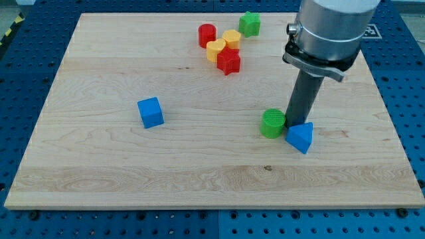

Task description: Slide the green star closer to the blue triangle

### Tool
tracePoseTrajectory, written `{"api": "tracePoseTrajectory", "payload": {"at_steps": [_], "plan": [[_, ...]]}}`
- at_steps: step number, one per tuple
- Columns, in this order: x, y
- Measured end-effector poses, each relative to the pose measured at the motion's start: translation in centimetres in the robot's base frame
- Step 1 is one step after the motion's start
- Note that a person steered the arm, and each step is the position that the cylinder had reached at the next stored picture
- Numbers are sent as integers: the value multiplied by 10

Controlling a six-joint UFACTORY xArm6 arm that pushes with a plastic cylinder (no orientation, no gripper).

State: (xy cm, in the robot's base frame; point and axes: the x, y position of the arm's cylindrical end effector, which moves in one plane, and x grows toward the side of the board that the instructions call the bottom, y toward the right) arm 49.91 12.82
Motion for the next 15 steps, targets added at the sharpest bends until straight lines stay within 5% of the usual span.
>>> {"api": "tracePoseTrajectory", "payload": {"at_steps": [2, 7, 8, 10, 15], "plan": [[-1, 0], [-297, 0], [-303, -6], [-303, -128], [-277, -81]]}}
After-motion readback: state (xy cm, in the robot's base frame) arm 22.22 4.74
